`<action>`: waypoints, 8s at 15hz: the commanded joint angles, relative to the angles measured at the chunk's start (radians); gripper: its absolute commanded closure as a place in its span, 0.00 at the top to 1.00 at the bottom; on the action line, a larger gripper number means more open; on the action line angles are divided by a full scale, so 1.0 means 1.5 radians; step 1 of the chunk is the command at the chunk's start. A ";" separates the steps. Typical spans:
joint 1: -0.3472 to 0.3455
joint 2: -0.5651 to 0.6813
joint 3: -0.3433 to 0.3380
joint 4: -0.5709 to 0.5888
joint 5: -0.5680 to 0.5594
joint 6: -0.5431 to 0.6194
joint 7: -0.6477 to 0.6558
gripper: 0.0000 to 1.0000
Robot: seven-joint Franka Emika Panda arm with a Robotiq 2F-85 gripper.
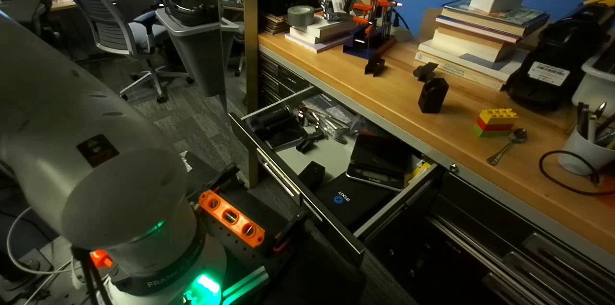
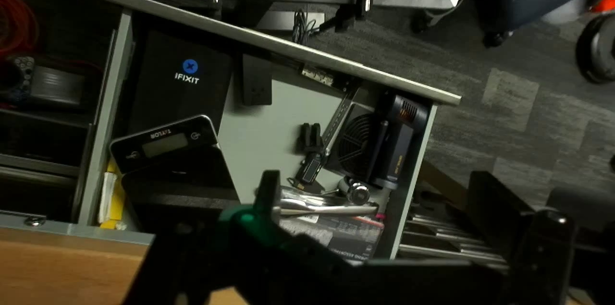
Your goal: Put the black objects into the the drawer then close the drawer.
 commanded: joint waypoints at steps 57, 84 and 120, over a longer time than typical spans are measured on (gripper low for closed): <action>-0.075 0.492 0.025 0.110 -0.094 0.597 0.468 0.27; -0.047 0.504 0.114 0.006 0.012 0.078 0.001 0.27; -0.024 0.590 0.115 0.026 -0.020 0.167 0.096 0.88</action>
